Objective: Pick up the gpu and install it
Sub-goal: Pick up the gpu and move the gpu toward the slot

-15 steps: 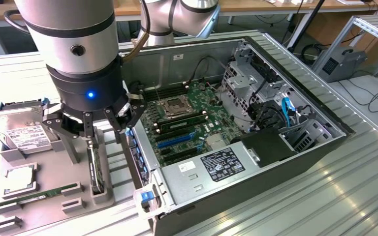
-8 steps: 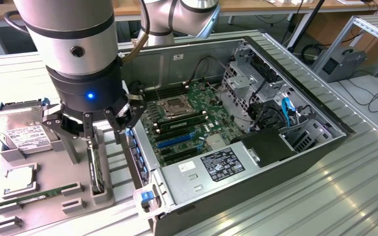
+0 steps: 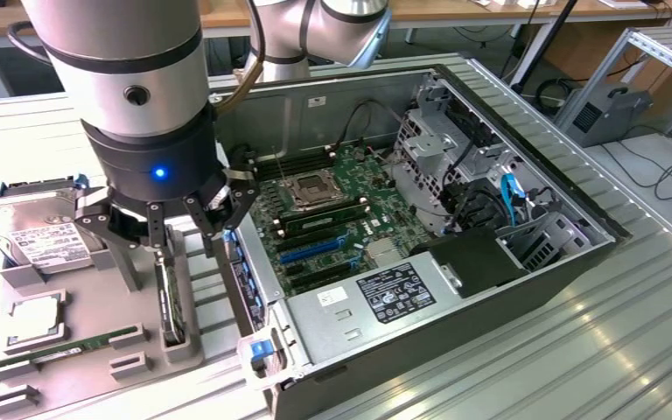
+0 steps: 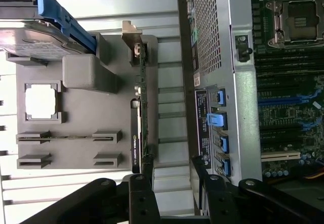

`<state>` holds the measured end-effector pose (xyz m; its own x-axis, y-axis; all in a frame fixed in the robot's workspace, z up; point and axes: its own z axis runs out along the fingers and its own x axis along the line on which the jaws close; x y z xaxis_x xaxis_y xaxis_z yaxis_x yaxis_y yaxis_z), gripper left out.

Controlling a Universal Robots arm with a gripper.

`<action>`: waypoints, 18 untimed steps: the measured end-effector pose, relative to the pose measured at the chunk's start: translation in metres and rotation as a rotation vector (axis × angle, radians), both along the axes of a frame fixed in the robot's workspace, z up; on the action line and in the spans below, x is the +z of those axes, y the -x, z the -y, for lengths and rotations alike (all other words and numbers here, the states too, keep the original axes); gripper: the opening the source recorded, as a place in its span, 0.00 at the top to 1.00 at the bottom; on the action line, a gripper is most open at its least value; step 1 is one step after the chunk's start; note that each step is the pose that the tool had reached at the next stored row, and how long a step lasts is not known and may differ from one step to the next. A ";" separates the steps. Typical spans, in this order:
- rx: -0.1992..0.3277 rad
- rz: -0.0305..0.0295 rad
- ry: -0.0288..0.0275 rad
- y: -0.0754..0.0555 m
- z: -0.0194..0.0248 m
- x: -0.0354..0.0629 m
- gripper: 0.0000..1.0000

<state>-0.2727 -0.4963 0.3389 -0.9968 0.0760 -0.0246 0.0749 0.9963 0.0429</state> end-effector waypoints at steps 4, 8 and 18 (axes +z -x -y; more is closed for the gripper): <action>0.000 0.0000 -0.0001 0.000 0.0000 -0.0007 0.58; 0.000 0.0000 -0.0001 0.000 0.0000 -0.0014 0.58; 0.000 0.0000 0.0000 0.001 0.0000 -0.0049 0.58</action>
